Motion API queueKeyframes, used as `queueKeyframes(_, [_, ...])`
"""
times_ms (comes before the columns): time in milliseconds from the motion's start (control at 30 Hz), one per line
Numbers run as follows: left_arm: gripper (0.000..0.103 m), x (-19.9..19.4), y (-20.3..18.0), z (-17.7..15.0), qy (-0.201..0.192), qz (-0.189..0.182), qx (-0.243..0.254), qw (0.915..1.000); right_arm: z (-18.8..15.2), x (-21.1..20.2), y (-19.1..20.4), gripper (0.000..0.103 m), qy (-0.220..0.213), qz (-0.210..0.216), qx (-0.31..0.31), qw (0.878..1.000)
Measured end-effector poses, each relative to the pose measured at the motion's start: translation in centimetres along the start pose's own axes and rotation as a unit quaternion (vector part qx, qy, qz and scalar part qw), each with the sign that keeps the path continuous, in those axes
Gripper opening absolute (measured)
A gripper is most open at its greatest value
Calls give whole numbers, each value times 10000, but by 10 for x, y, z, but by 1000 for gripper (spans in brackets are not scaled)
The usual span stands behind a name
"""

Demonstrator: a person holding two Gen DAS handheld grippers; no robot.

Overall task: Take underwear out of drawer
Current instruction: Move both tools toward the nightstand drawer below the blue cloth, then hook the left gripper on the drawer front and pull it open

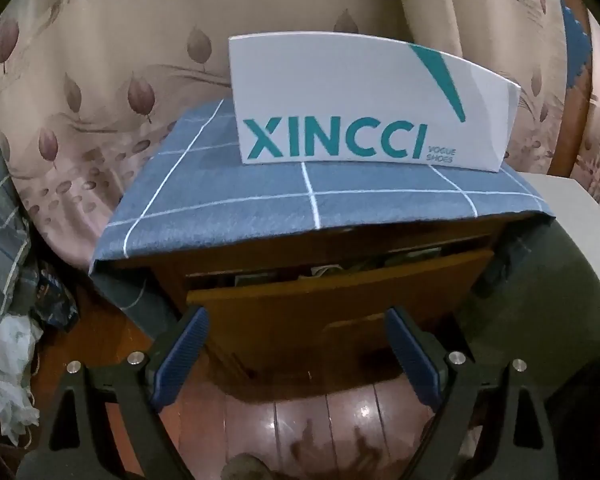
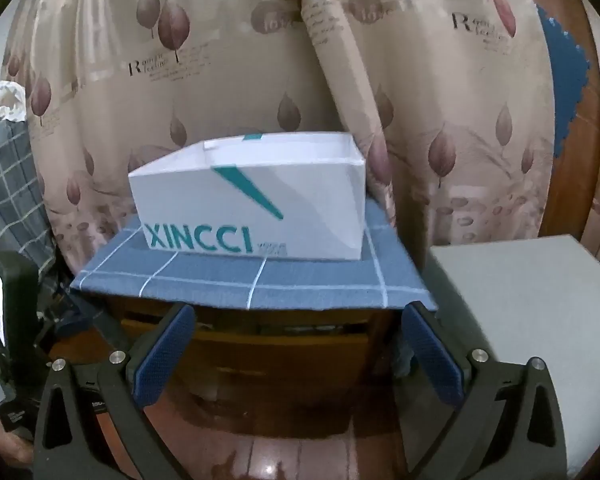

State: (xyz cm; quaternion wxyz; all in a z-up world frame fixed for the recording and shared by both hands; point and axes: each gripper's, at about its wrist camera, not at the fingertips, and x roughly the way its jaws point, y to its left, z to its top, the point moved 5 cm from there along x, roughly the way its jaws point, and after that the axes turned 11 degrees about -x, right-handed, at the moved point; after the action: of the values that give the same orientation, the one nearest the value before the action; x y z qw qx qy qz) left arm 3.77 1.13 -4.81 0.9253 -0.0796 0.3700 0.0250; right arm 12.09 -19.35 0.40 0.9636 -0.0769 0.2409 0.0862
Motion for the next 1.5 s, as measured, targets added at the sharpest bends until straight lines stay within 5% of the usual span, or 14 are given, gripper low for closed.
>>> queueKeyframes(267, [92,7,7,-1,208,33,-197,9996,20,-17,-19,102,-365,-192,-329,9986])
queueKeyframes(667, [92,20,-3,26,173,-195,-1213,9923,10,-13,-52,103,-151,-53,268,9995])
queueKeyframes(967, [92,42,-5,18,200,81,-1821,9830,5,-16,-63,103,-116,-47,406,9991])
queueKeyframes(1133, [92,60,3,8,312,81,-2347,9715,3,-14,-67,103,-108,-12,482,9988])
queueKeyframes(1400, [92,76,21,-4,60,-565,-3410,9384,-1,-12,-67,103,-58,24,476,9988])
queueKeyframes(1500, [92,84,23,-9,86,-568,-3502,9349,-3,-13,-70,103,-47,52,549,9985])
